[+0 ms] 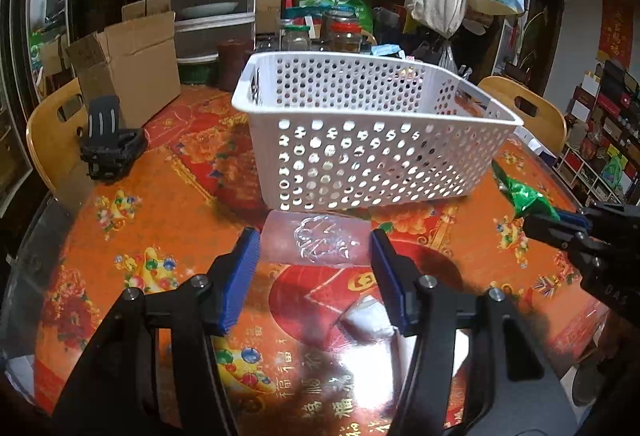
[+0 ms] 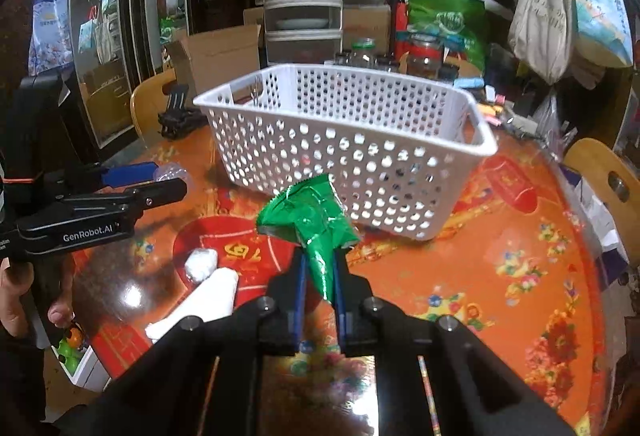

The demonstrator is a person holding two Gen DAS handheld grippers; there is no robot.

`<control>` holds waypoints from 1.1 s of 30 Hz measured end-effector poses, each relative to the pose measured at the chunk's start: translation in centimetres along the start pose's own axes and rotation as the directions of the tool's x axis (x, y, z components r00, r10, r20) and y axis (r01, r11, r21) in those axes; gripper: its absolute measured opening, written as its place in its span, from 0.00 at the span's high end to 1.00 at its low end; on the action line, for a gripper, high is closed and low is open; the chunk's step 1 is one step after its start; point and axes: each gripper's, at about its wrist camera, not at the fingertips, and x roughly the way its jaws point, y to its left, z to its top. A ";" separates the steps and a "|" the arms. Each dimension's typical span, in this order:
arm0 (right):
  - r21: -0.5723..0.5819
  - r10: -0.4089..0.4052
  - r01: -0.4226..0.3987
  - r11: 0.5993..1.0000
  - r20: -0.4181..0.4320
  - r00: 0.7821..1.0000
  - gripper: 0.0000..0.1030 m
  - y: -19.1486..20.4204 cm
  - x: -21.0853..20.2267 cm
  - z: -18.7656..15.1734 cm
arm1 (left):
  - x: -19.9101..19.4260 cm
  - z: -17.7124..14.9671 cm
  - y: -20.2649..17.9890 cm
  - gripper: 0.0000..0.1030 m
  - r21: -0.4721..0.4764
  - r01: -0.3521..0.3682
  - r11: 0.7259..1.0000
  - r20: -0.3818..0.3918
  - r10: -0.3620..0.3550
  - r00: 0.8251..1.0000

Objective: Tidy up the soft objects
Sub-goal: 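Grasp and lift the green packet with the right tool while the left tool hovers at the clear bag, then carry the green packet over the basket and open the right tool to drop it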

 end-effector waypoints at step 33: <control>-0.088 -0.150 0.156 0.984 0.070 0.986 0.90 -1.9 -4.0 10.2 | -6.1 14.7 -1.5 0.48 0.041 -0.002 0.999 0.079 -0.002 0.997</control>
